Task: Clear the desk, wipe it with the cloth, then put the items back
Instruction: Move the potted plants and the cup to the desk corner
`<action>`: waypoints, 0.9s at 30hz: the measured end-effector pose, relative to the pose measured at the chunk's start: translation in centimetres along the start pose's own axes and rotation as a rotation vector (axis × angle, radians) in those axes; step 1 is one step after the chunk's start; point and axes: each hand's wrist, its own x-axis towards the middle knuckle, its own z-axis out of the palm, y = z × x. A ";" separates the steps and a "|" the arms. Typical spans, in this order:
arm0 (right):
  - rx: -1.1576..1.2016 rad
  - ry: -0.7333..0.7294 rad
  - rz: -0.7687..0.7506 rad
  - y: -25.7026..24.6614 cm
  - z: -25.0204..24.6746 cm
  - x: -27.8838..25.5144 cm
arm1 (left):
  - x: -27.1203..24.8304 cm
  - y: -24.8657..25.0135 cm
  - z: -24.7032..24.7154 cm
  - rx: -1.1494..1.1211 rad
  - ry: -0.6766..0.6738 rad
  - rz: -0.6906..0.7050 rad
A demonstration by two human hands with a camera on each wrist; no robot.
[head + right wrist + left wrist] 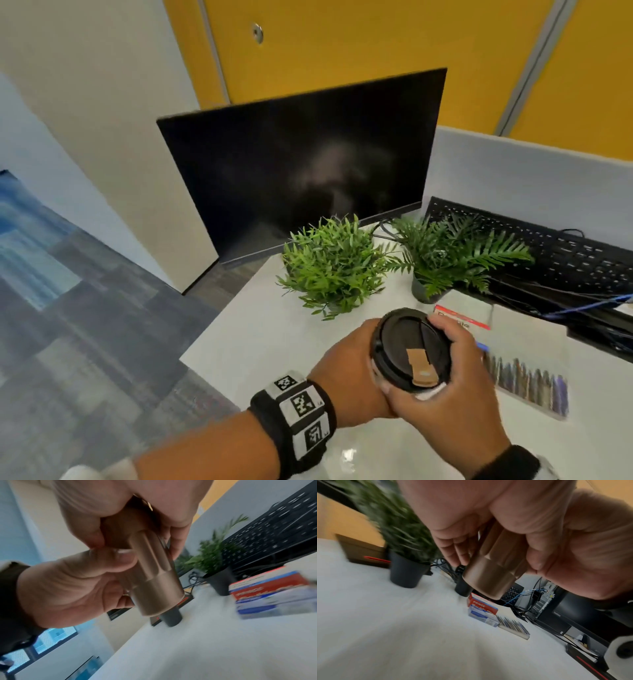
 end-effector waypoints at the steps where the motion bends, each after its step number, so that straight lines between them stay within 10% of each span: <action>1: -0.001 -0.019 -0.001 -1.0 1.8 -0.4 | -1.3 -1.3 -1.2 0.000 0.021 -0.013; 14: 0.206 -0.314 0.279 -5.1 20.2 2.8 | -4.1 -15.2 -16.5 -0.012 0.113 -0.058; 27: 0.139 -0.274 0.460 -1.1 25.5 8.9 | 3.3 -22.3 -16.4 -0.136 0.022 -0.122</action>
